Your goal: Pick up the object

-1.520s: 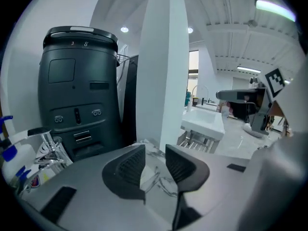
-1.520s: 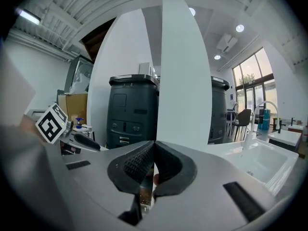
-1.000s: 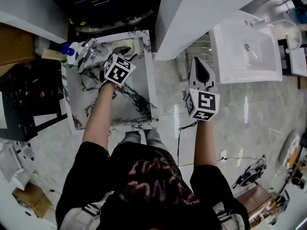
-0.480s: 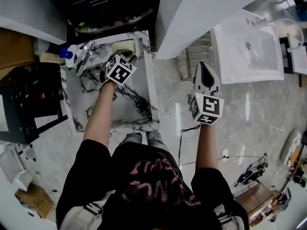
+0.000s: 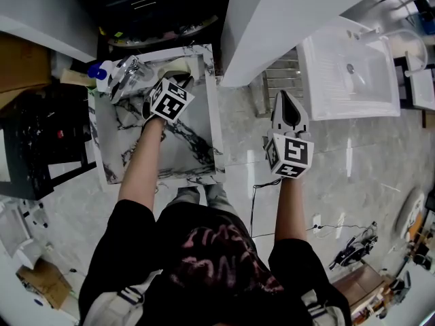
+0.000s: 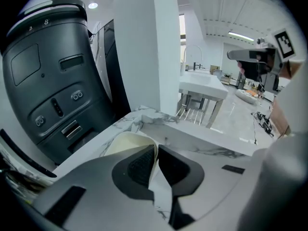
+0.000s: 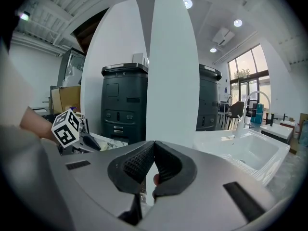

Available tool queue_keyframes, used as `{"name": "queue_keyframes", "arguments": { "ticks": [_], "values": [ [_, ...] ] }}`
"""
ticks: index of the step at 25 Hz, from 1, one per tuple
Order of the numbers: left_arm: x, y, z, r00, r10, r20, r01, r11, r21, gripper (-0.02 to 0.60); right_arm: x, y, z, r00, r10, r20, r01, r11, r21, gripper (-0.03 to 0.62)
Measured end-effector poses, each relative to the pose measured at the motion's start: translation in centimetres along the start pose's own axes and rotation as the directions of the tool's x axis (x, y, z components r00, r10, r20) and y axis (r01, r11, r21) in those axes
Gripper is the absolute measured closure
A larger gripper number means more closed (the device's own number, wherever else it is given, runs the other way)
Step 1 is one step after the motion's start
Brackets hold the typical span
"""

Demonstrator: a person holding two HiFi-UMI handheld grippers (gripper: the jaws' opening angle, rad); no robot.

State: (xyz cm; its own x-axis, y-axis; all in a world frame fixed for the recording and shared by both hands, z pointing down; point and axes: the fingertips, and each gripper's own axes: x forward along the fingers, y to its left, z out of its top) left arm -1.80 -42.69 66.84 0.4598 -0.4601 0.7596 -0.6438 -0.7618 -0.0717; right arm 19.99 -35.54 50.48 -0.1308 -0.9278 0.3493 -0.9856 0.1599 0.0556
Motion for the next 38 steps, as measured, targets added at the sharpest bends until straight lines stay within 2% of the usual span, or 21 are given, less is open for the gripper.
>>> {"name": "queue_keyframes", "arguments": {
  "ticks": [6, 10, 13, 18, 23, 32, 38],
  "values": [
    [-2.7, -0.2, 1.6, 0.996, 0.044, 0.074, -0.042, 0.999, -0.033, 0.545, -0.7, 0.5, 0.7, 0.999, 0.025, 0.025, -0.025, 1.000, -0.002, 0.579],
    [-5.2, -0.6, 3.2, 0.987, 0.084, 0.139, -0.076, 0.995, -0.061, 0.545, -1.3, 1.2, 1.6, 0.998, 0.047, 0.041, -0.047, 0.999, 0.002, 0.579],
    [-7.5, -1.2, 4.4, 0.975, 0.111, 0.191, -0.099, 0.992, -0.074, 0.545, -2.0, 1.8, 2.0, 0.996, 0.065, 0.057, -0.065, 0.998, -0.002, 0.579],
    [-12.2, -2.1, 6.8, 0.943, 0.174, 0.282, -0.150, 0.983, -0.105, 0.545, -3.3, 2.9, 3.4, 0.991, 0.102, 0.090, -0.101, 0.995, -0.013, 0.579],
    [-17.5, -2.8, 8.8, 0.901, 0.238, 0.364, -0.197, 0.970, -0.145, 0.545, -4.8, 4.0, 4.6, 0.984, 0.135, 0.119, -0.132, 0.991, -0.029, 0.579],
    [-26.7, -4.4, 10.6, 0.800, 0.348, 0.489, -0.280, 0.937, -0.210, 0.545, -8.0, 5.9, 7.6, 0.965, 0.180, 0.192, -0.173, 0.984, -0.052, 0.580],
    [-31.4, -6.0, 10.7, 0.735, 0.397, 0.550, -0.299, 0.918, -0.262, 0.545, -10.2, 6.8, 9.0, 0.952, 0.201, 0.229, -0.190, 0.979, -0.070, 0.579]
  ]
}}
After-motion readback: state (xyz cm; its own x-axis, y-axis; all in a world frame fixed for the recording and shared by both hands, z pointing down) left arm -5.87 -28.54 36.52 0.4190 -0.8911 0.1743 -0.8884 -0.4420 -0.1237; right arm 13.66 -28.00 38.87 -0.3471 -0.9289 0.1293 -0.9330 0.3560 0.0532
